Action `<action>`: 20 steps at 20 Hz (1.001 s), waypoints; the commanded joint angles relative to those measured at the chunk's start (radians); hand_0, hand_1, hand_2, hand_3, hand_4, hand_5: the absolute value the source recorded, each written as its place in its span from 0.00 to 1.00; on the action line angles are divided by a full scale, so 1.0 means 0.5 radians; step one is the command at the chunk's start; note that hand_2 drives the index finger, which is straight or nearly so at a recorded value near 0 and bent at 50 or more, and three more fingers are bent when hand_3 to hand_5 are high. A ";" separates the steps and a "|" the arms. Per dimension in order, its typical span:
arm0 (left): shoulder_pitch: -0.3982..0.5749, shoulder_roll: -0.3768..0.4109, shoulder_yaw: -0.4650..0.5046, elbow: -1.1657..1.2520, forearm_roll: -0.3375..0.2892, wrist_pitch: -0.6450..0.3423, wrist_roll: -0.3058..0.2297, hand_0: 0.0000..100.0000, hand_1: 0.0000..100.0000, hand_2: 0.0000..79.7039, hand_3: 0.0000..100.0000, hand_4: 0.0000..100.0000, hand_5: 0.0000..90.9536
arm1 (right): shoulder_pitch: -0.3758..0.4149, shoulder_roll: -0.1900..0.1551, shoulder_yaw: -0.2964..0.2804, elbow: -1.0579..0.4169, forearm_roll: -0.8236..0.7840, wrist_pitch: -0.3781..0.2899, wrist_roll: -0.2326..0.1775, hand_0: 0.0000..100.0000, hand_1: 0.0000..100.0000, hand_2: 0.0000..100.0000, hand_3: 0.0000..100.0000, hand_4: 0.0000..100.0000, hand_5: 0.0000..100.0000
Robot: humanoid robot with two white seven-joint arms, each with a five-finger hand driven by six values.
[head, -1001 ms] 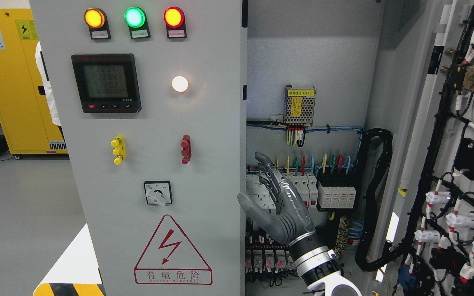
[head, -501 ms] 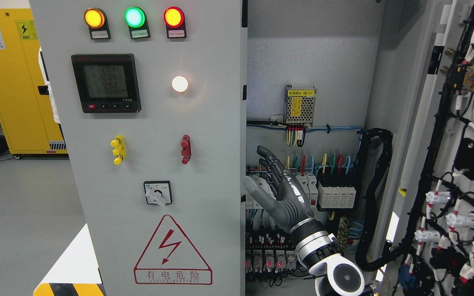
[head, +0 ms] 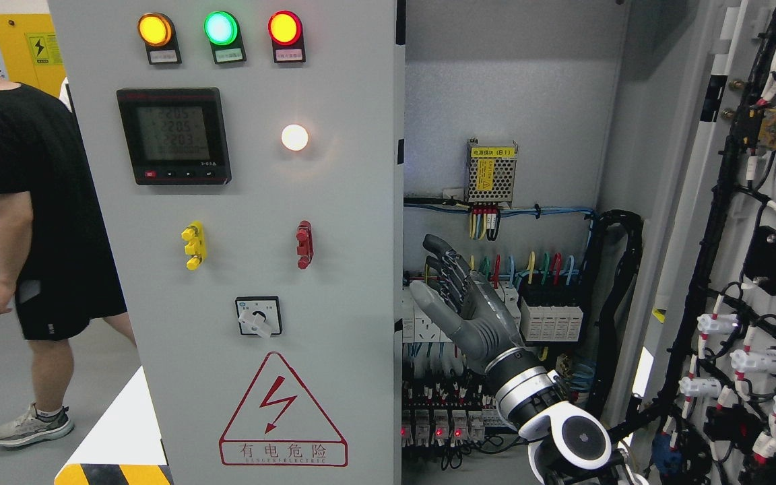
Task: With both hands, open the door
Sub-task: 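Hook the right hand fingers behind the panel edge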
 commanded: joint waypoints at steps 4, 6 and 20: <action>0.000 0.054 0.002 0.000 0.000 0.000 0.001 0.12 0.56 0.00 0.00 0.00 0.00 | -0.074 -0.035 -0.022 0.125 -0.099 0.018 0.204 0.00 0.50 0.04 0.00 0.00 0.00; 0.000 0.054 0.002 0.000 0.000 0.000 0.001 0.12 0.56 0.00 0.00 0.00 0.00 | -0.096 -0.035 -0.046 0.171 -0.099 0.018 0.263 0.00 0.50 0.04 0.00 0.00 0.00; 0.000 0.047 0.002 0.003 0.000 0.000 0.001 0.12 0.56 0.00 0.00 0.00 0.00 | -0.182 -0.032 -0.105 0.260 -0.255 0.057 0.453 0.00 0.50 0.04 0.00 0.00 0.00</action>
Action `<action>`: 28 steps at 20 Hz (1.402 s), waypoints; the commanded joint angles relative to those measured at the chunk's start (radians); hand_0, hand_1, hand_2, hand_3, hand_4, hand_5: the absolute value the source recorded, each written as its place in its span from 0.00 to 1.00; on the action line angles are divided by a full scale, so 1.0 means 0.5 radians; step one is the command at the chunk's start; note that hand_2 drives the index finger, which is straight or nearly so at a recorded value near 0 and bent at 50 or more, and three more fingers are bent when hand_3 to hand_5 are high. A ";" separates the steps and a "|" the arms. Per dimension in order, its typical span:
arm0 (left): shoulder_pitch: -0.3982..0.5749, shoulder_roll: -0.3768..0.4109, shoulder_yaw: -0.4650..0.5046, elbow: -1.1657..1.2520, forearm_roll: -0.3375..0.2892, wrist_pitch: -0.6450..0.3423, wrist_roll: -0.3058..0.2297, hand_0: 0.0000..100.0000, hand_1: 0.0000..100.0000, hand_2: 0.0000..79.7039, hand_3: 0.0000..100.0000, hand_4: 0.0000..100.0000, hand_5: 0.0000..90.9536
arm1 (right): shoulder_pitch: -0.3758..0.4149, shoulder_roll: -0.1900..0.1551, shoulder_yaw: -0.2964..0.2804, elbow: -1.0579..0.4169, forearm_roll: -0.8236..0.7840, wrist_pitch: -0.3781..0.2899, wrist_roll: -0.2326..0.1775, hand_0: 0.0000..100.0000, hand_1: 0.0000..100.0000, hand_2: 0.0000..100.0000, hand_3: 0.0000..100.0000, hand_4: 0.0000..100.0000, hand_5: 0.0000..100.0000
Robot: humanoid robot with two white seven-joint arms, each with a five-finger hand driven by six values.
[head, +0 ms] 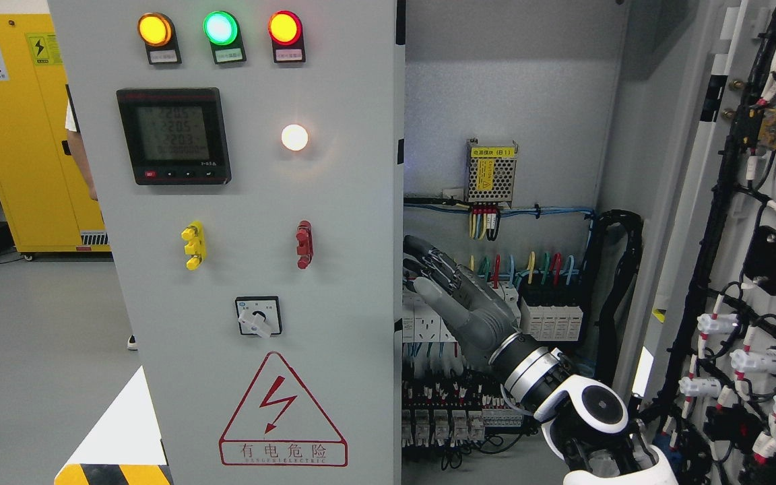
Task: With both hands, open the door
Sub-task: 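Hook the right hand fingers behind the panel edge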
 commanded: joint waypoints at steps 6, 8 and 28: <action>0.000 0.049 0.000 0.002 0.000 0.000 -0.001 0.12 0.56 0.00 0.00 0.00 0.00 | -0.078 0.035 -0.030 0.157 -0.037 0.005 0.046 0.00 0.50 0.04 0.00 0.00 0.00; 0.000 0.046 0.000 0.002 0.000 0.000 -0.001 0.12 0.56 0.00 0.00 0.00 0.00 | -0.106 0.035 -0.030 0.182 -0.037 0.021 0.046 0.00 0.50 0.04 0.00 0.00 0.00; 0.000 0.046 0.000 0.002 0.000 0.000 -0.001 0.12 0.56 0.00 0.00 0.00 0.00 | -0.238 0.069 -0.030 0.345 -0.138 0.119 0.150 0.00 0.50 0.04 0.00 0.00 0.00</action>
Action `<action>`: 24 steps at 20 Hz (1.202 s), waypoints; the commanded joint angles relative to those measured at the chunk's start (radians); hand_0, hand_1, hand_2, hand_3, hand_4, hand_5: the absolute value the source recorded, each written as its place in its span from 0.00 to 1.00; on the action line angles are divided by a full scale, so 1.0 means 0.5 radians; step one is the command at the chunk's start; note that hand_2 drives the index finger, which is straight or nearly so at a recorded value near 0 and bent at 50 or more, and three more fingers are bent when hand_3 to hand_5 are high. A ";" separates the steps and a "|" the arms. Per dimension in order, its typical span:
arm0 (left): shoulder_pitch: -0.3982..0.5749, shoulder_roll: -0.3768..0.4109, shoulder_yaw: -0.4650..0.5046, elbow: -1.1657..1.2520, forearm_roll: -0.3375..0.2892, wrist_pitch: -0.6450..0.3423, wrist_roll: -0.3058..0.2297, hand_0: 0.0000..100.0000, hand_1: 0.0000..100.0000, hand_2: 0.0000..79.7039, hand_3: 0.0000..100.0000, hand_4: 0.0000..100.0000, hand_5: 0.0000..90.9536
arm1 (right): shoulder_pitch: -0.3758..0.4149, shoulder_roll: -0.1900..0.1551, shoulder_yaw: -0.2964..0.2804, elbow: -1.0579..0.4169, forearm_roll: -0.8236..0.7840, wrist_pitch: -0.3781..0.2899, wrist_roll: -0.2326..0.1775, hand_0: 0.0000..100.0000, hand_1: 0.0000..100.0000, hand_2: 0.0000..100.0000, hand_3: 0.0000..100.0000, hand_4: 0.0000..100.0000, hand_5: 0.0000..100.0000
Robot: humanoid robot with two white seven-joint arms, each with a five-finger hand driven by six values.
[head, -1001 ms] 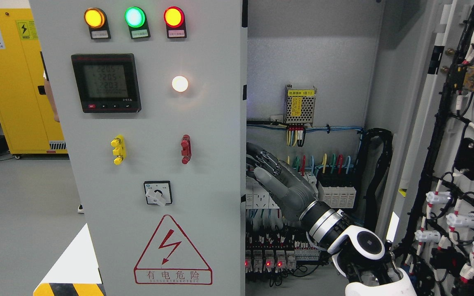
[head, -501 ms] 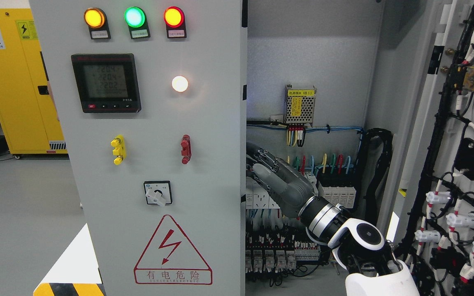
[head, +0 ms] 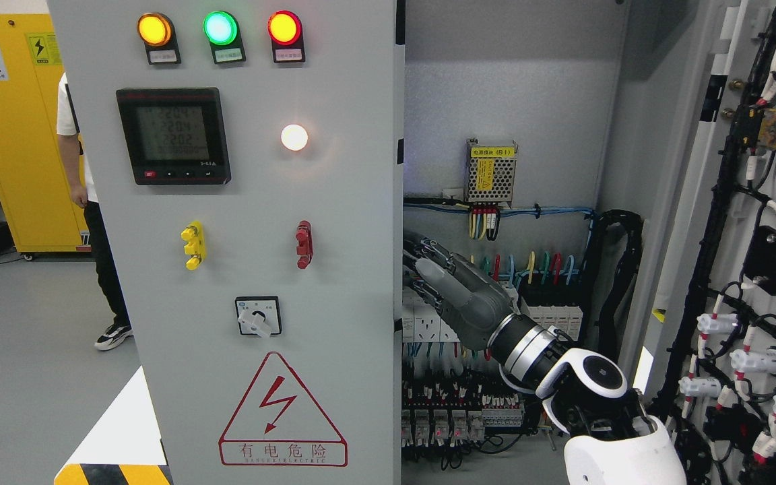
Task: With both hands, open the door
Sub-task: 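Hook the right hand fingers behind the panel edge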
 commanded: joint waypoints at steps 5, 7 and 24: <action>0.000 0.051 -0.001 0.000 0.000 0.000 -0.001 0.12 0.56 0.00 0.00 0.00 0.00 | -0.058 0.086 -0.021 0.107 -0.039 0.068 0.183 0.00 0.50 0.04 0.00 0.00 0.00; 0.000 0.051 0.002 0.000 0.000 0.000 -0.001 0.12 0.56 0.00 0.00 0.00 0.00 | -0.065 0.086 -0.040 0.135 -0.042 0.068 0.189 0.00 0.50 0.04 0.00 0.00 0.00; 0.000 0.051 0.002 0.000 0.000 0.000 -0.001 0.12 0.56 0.00 0.00 0.00 0.00 | -0.135 0.065 -0.122 0.270 -0.199 0.132 0.398 0.00 0.50 0.04 0.00 0.00 0.00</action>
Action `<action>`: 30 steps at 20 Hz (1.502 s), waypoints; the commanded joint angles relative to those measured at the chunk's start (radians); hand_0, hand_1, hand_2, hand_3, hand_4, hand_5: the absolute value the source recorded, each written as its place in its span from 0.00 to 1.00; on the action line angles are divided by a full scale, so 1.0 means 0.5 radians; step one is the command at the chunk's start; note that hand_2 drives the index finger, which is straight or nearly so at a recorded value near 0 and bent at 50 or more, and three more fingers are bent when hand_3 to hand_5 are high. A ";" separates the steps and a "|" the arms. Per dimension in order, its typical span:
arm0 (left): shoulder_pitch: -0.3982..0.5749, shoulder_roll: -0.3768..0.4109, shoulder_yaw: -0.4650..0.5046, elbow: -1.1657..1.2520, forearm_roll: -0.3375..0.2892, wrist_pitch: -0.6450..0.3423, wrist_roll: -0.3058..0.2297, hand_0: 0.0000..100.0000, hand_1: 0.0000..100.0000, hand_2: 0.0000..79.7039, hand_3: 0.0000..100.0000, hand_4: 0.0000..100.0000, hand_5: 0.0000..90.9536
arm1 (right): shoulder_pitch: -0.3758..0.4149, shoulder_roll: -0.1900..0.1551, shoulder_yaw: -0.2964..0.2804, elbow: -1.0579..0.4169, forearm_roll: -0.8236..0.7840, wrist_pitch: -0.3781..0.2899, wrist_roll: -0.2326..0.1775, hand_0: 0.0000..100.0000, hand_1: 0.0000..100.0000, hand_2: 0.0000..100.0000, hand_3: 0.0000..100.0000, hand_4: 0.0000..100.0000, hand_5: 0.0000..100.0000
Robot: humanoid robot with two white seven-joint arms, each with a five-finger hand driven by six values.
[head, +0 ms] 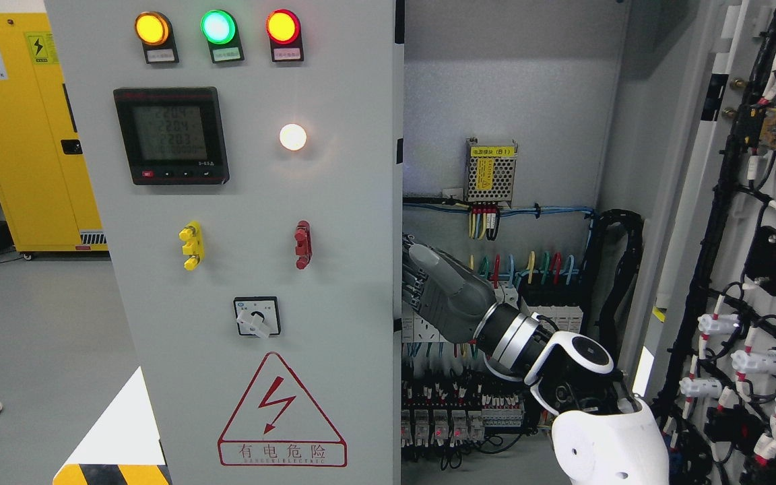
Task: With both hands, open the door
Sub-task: 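Hook the right hand fingers behind the panel edge, then swing the front panel door open with the right hand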
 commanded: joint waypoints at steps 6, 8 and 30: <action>0.000 0.052 -0.003 0.000 0.000 0.000 -0.001 0.12 0.56 0.00 0.00 0.00 0.00 | -0.020 0.002 -0.076 0.104 -0.025 0.009 0.046 0.00 0.50 0.04 0.00 0.00 0.00; 0.000 0.052 -0.003 0.000 0.000 0.000 -0.001 0.12 0.56 0.00 0.00 0.00 0.00 | -0.020 0.002 -0.076 0.104 -0.025 0.012 0.113 0.00 0.50 0.04 0.00 0.00 0.00; 0.000 0.052 -0.003 0.000 0.000 0.000 -0.001 0.12 0.56 0.00 0.00 0.00 0.00 | 0.166 -0.057 0.065 -0.163 -0.228 0.012 0.169 0.00 0.50 0.04 0.00 0.00 0.00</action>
